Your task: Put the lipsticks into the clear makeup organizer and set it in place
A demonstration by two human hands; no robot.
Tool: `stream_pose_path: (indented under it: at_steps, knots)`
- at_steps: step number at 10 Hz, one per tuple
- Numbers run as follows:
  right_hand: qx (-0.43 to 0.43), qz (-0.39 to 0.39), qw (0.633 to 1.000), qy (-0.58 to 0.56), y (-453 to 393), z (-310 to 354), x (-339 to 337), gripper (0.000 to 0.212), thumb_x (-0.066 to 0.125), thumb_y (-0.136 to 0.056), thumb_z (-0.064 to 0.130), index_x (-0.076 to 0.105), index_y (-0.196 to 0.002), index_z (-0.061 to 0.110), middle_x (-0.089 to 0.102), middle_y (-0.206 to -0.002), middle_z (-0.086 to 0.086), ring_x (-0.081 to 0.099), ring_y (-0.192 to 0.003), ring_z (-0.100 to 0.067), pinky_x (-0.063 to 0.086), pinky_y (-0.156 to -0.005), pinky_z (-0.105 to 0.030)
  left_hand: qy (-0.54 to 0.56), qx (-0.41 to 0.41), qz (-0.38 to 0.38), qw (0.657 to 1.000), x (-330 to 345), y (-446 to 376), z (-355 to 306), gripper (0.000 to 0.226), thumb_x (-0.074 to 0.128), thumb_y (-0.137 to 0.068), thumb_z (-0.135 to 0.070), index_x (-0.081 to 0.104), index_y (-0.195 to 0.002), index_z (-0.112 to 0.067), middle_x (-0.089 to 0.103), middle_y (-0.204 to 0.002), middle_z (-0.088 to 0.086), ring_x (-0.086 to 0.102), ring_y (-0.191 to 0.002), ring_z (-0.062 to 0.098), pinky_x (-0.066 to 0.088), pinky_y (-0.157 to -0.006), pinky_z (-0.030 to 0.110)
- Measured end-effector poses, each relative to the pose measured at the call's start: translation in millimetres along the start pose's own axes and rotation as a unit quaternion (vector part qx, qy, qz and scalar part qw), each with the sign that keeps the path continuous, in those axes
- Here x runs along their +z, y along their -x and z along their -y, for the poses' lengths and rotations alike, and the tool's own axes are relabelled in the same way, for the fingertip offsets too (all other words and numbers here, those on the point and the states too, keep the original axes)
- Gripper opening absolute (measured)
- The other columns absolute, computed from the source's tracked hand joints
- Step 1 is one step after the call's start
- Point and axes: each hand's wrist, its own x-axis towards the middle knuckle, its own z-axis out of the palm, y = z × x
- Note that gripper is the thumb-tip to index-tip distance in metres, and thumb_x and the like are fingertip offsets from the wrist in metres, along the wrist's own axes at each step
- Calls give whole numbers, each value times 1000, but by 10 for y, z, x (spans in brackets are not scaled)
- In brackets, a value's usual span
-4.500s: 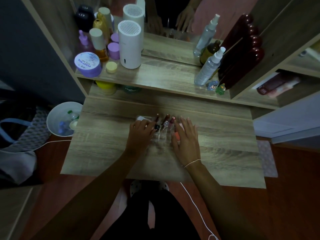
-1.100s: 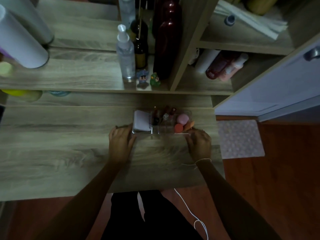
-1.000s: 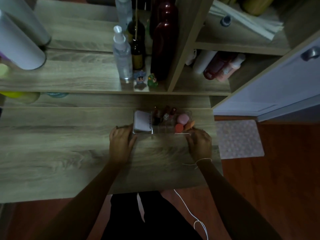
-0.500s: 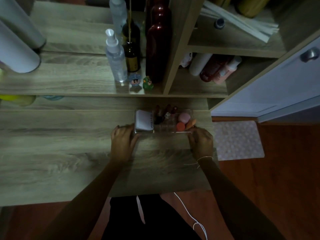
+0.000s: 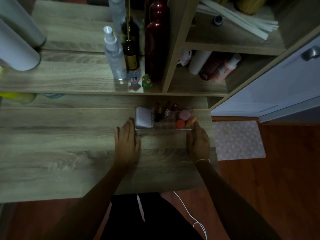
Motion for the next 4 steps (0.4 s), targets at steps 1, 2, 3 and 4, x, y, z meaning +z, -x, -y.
stream_pose_path:
  at_steps: [1, 2, 3, 4]
  knots:
    - [8, 15, 1000, 11, 99, 31, 68, 48, 34, -97, 26, 37, -140, 4, 47, -144, -19, 43, -135, -29, 31, -114, -54, -48, 11, 46, 998, 40, 117, -10, 58, 22, -97, -33, 13, -148, -5, 18, -157, 17, 11, -145, 26, 5, -118, 55]
    - [3, 41, 998, 45, 168, 12, 149, 52, 32, -95, 20, 31, -142, -2, 39, -148, -25, 35, -139, -35, 25, -117, -55, -89, 16, 64, 994, 58, 140, -15, 63, 18, -93, -33, 12, -147, -2, 15, -157, 19, 10, -145, 30, 7, -117, 55]
    - [7, 49, 998, 44, 148, 77, 106, 51, 36, -96, 17, 29, -143, -1, 37, -148, -25, 33, -140, -36, 25, -117, -56, -91, 12, 77, 993, -14, 96, -33, 64, 20, -92, -32, 12, -147, -1, 15, -157, 20, 10, -145, 30, 8, -118, 54]
    - [27, 28, 999, 26, 217, 75, 135, 51, 34, -100, 23, 24, -146, 4, 32, -152, -21, 29, -143, -31, 21, -119, -52, -68, -5, 76, 995, 40, 208, -11, 64, 25, -94, -32, 8, -147, -1, 12, -157, 20, 8, -145, 29, 9, -119, 51]
